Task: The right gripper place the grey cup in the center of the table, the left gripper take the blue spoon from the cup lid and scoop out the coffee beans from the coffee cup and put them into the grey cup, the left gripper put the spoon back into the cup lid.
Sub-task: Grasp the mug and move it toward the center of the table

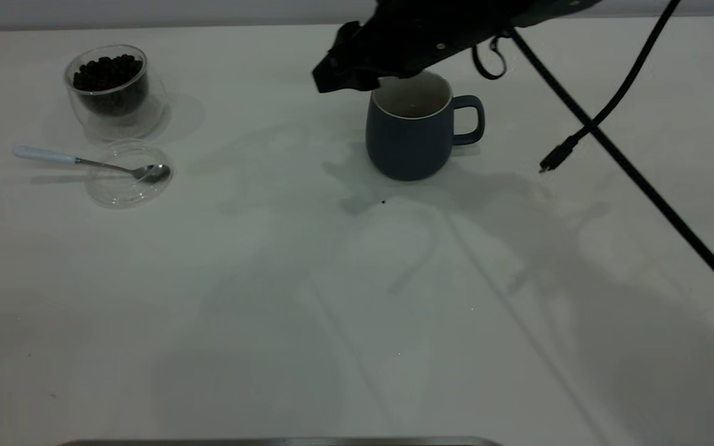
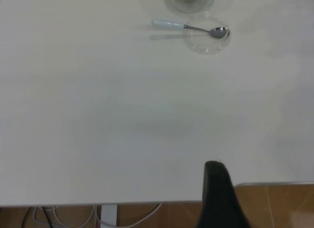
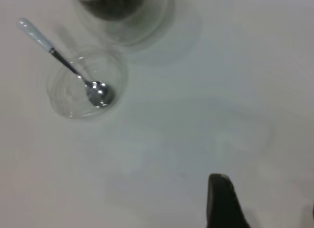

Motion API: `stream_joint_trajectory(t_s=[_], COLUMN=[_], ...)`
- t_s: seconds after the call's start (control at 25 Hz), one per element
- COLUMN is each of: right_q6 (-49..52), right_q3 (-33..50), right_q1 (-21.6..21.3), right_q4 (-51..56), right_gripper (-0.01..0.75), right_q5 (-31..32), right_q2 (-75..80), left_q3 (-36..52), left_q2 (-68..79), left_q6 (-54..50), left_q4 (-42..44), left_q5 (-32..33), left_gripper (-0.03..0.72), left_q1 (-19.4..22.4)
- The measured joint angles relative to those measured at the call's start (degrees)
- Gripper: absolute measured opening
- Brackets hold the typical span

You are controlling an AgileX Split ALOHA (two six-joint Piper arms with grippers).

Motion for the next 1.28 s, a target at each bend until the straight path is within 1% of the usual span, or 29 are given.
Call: stream_joint_trajectory(t_s=[0.2, 0.28, 0.36, 0.56, 0.68, 0.8, 0.96, 1.12, 1.28], right_q6=[1.44, 3.7, 6.86, 16.72, 18.73, 19.07, 19.18, 18.97, 15.6], right_q3=[-0.18, -0.18, -0.23, -0.28, -0.28, -0.28, -0.37, -0.37, -0.37], right_q1=[0.77, 0.33, -0.92, -5.72, -6.41, -6.08, -6.14, -5.78, -5.2], right_q4=[-2.09, -5.92, -11.06, -22.63, -25.89, -26.21, -25.58, -23.52, -20.04], right_gripper=[0.406, 0.406, 0.406, 0.406, 0.406, 0.406, 0.406, 0.402, 0.402], right_q5=[-0.07, 0.0, 0.52, 0.87, 0.79, 0.77, -1.31, -1.76, -2.44], right_q2=[0.19, -1.15, -2.95, -4.62, -3.86, -2.16, -0.07, 0.58, 0.87], left_q3=[0.0, 0.0, 0.0, 0.0, 0.0, 0.0, 0.0, 0.0, 0.0], left_q2=[0.0, 0.0, 0.0, 0.0, 0.0, 0.0, 0.0, -0.02, -0.02], left_q6=[0.0, 0.0, -0.06, -0.06, -0.06, -0.06, -0.06, -0.06, -0.06], left_q4=[0.05, 0.05, 0.05, 0.05, 0.05, 0.05, 0.05, 0.05, 0.05], left_q5=[0.0, 0.0, 0.0, 0.0, 0.0, 0.0, 0.0, 0.0, 0.0], left_gripper=[0.532, 0.532, 0.532, 0.532, 0.532, 0.532, 0.532, 0.532, 0.532], left_q1=[0.0, 0.0, 0.0, 0.0, 0.0, 0.0, 0.0, 0.0, 0.0])
